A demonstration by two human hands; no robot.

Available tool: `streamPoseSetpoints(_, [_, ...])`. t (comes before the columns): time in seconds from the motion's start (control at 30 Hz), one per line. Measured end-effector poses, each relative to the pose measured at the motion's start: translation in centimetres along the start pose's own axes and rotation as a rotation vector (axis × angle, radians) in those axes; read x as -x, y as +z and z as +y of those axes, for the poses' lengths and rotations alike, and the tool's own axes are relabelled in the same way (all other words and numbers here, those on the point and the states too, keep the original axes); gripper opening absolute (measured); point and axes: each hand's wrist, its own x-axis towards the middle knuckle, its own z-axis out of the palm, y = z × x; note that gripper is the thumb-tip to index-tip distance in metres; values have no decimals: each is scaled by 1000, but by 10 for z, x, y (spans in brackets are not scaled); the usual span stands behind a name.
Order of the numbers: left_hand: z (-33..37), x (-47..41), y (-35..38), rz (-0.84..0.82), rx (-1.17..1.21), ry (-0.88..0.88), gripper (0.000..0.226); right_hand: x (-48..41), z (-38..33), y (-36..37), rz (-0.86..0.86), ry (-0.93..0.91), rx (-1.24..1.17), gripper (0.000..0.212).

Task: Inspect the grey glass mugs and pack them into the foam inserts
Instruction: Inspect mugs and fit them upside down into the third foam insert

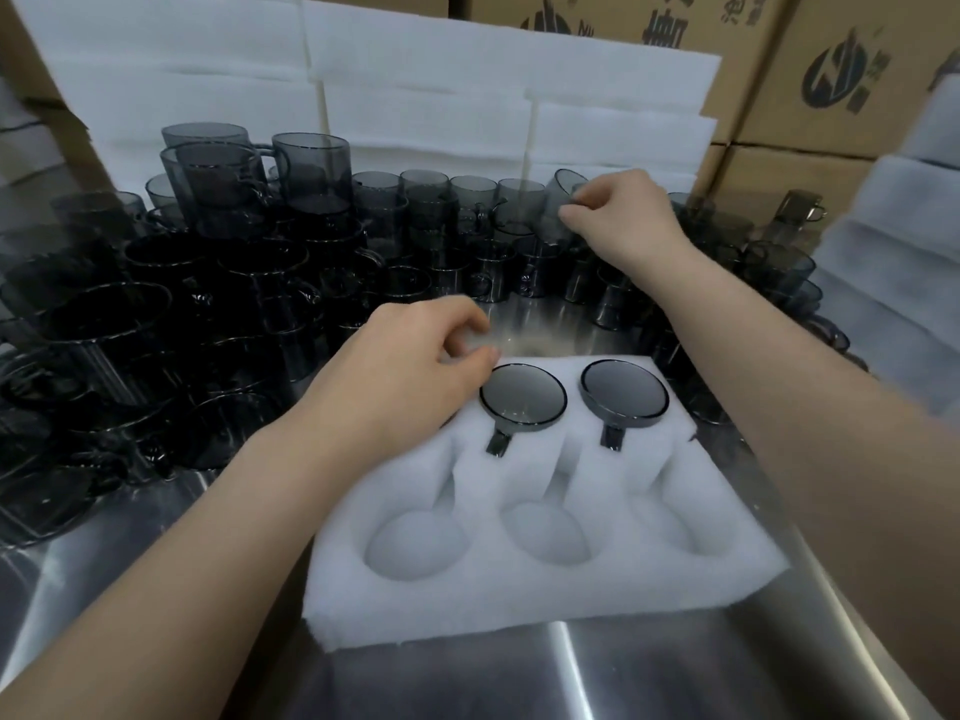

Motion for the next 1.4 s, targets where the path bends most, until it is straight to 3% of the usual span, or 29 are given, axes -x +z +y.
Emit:
streamPoseSetpoints(0.03, [-1, 0, 1, 12, 13, 13, 29, 12, -5, -4, -21, -2, -145, 5])
streamPoseSetpoints(0.13, [-3, -1, 1, 91, 132, 34, 62, 51, -22, -11, -148, -79, -423, 9])
streamPoseSetpoints(0.23, [-3, 0, -2, 119, 331, 34, 76, 81, -36, -10, -316, -199, -614, 4])
streamPoseSetpoints(0.33, [-5, -1, -5, 105, 416, 65, 67, 91, -39, -4, -392, -259, -635, 40])
streamPoseSetpoints(0.4, [-6, -2, -6, 93, 442, 69, 68, 91, -35, -1, -459, -232, -665, 53])
streamPoseSetpoints(0.57, [-2, -2, -7, 69, 397, 70, 73, 97, -26, 2, -530, -225, -806, 32])
streamPoseSetpoints(0.67, [-2, -3, -7, 88, 421, 72, 74, 97, -25, 5, -508, -250, -811, 35])
streamPoseSetpoints(0.9, [-2, -2, -5, 159, 450, 95, 82, 97, -27, 7, -380, -298, -659, 38])
streamPoseSetpoints(1.07, [-1, -2, -4, 155, 445, 165, 76, 97, -28, 7, -297, -257, -777, 20])
streamPoseSetpoints(1.2, [-1, -2, -6, 122, 503, 171, 76, 94, -24, 4, -388, -145, -932, 22])
streamPoseSetpoints(1.33, [-2, -3, -8, 115, 556, 183, 58, 90, -19, -1, -615, -64, -1096, 15])
streamPoseSetpoints(1.4, [-3, -4, -8, 122, 583, 168, 48, 89, -16, -2, -717, -48, -1162, 27])
